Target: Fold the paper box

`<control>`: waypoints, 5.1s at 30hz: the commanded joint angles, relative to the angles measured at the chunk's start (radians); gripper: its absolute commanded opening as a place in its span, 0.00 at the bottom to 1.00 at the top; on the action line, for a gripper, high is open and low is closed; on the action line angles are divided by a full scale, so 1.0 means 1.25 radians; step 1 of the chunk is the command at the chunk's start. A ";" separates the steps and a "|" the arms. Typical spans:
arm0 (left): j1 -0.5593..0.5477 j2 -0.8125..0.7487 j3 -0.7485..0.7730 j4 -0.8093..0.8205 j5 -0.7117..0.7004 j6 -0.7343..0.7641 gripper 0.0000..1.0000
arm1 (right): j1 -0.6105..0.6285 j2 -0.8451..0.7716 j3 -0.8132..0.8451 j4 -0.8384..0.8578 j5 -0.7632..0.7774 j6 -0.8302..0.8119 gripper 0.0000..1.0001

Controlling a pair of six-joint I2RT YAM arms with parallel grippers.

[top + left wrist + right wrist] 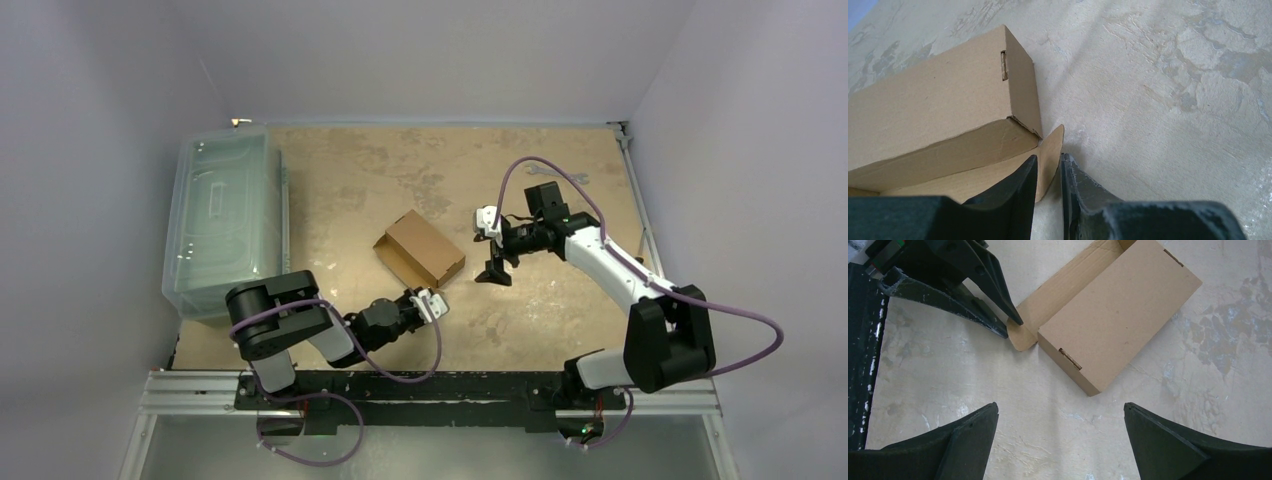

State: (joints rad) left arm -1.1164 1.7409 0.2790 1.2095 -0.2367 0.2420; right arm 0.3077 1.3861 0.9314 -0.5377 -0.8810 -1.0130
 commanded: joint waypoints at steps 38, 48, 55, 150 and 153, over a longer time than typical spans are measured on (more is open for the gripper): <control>-0.002 -0.007 0.013 0.000 -0.083 -0.117 0.00 | 0.006 0.181 -0.036 0.517 0.045 0.890 0.93; 0.007 -0.023 0.019 -0.020 -0.080 -0.140 0.00 | 0.007 0.237 -0.023 0.510 0.085 0.943 0.81; 0.020 -0.036 0.019 -0.033 -0.069 -0.160 0.00 | 0.007 0.259 -0.013 0.492 0.094 0.943 0.76; 0.167 -0.277 0.362 -0.803 0.056 -0.503 0.36 | 0.062 0.311 0.038 0.382 0.174 0.852 0.56; 0.171 -0.321 0.357 -0.871 0.010 -0.557 0.41 | 0.063 0.314 0.040 0.380 0.173 0.851 0.56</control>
State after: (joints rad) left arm -0.9157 1.4193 0.6979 0.2302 -0.1516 -0.3580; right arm 0.3775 1.7607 0.9623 -0.0299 -0.6754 0.0704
